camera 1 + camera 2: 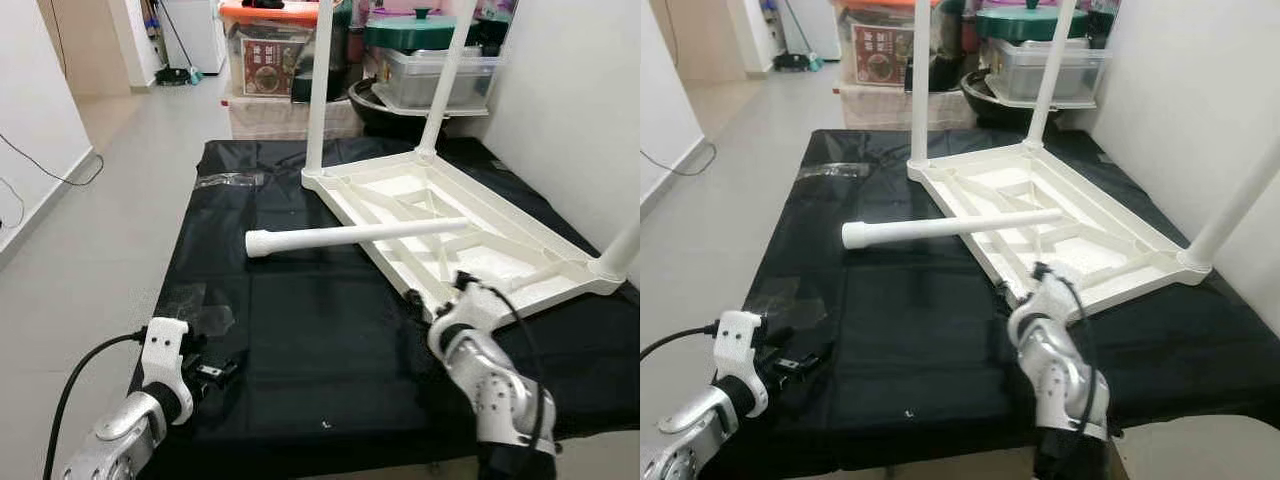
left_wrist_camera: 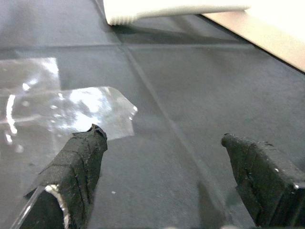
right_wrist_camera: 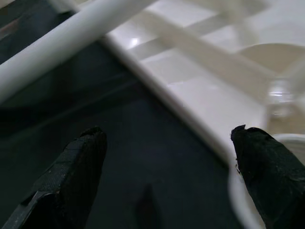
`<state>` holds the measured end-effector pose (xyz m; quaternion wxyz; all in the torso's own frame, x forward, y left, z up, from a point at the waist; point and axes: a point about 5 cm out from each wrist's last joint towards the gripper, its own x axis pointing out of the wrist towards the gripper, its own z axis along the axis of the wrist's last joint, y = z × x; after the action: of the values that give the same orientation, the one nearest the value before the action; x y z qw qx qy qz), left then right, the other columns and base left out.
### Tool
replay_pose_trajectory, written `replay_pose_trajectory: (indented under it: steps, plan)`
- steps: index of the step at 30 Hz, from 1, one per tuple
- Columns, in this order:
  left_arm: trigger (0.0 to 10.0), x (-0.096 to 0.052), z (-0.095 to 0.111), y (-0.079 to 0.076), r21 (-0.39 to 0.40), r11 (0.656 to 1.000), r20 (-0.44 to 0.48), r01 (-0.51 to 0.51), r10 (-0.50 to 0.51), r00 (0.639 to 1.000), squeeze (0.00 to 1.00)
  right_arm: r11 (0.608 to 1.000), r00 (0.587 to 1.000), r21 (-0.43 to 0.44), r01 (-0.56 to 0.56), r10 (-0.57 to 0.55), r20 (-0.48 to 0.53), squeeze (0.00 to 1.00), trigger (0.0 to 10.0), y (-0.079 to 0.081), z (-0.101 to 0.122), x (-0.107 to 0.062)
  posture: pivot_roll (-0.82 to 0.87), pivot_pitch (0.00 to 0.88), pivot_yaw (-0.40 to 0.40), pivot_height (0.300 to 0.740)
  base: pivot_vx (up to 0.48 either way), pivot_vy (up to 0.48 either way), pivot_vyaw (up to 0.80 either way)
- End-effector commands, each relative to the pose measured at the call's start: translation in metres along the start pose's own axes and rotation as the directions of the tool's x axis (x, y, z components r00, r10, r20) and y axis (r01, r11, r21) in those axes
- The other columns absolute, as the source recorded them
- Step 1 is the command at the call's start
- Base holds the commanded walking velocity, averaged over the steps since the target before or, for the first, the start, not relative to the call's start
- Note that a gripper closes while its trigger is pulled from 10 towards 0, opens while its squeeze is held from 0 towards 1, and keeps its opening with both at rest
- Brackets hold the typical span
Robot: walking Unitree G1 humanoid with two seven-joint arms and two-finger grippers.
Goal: Building children table
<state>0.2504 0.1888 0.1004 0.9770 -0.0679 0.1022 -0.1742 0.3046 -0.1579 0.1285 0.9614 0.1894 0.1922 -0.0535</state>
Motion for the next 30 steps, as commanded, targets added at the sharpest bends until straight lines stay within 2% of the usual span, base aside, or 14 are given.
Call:
replay_pose_trajectory:
  steps: [1, 5, 12, 19, 26, 28, 30]
  plan:
    - [10.0, 0.0, -0.004, 0.004, -0.002, 0.999, -0.005, -0.036, 0.036, 0.999, 0.0, 1.0, 1.0, -0.024, -0.009, 0.009, 0.008, 0.0, 10.0, 0.001, 0.002, -0.001, 0.05, 0.0, -0.072, 0.74, 0.0, 0.0, 0.0]
    - [10.0, 0.001, -0.004, 0.004, -0.003, 0.999, 0.001, -0.041, 0.041, 0.999, 0.0, 1.0, 1.0, -0.017, -0.021, 0.021, 0.007, 0.0, 10.0, 0.003, 0.003, 0.0, 0.05, 0.0, -0.075, 0.74, 0.0, 0.0, 0.0]
    - [10.0, 0.001, -0.001, 0.005, 0.001, 0.998, 0.029, -0.065, 0.065, 0.997, 0.0, 0.993, 0.995, 0.074, -0.094, 0.092, 0.031, 0.0, 10.0, 0.012, 0.008, 0.001, 0.06, 0.0, -0.083, 0.74, 0.0, 0.0, 0.0]
    - [10.0, 0.007, 0.008, 0.007, 0.016, 0.994, 0.092, -0.105, 0.103, 0.99, 0.0, 0.983, 0.983, 0.036, -0.179, 0.177, 0.051, 0.0, 10.0, 0.023, 0.008, -0.004, 0.06, 0.0, -0.077, 0.74, 0.0, 0.0, 0.0]
    - [10.0, 0.009, 0.023, 0.009, 0.029, 0.99, 0.169, -0.141, 0.134, 0.976, 0.0, 0.978, 0.976, 0.022, -0.208, 0.206, 0.075, 0.0, 10.0, 0.025, 0.011, -0.005, 0.06, 0.0, -0.074, 0.74, 0.0, 0.0, 0.0]
    - [10.0, 0.009, 0.031, 0.011, 0.03, 0.984, 0.211, -0.173, 0.163, 0.964, 0.0, 0.975, 0.969, -0.012, -0.223, 0.223, 0.103, 0.0, 10.0, 0.027, 0.014, -0.005, 0.06, 0.0, -0.074, 0.74, 0.0, 0.0, 0.0]
    - [10.0, 0.008, 0.043, 0.014, 0.044, 0.979, 0.264, -0.201, 0.182, 0.947, 0.0, 0.957, 0.945, -0.171, -0.234, 0.266, 0.191, 0.0, 10.0, 0.034, 0.024, -0.009, 0.06, 0.0, -0.074, 0.74, 0.0, 0.0, 0.0]
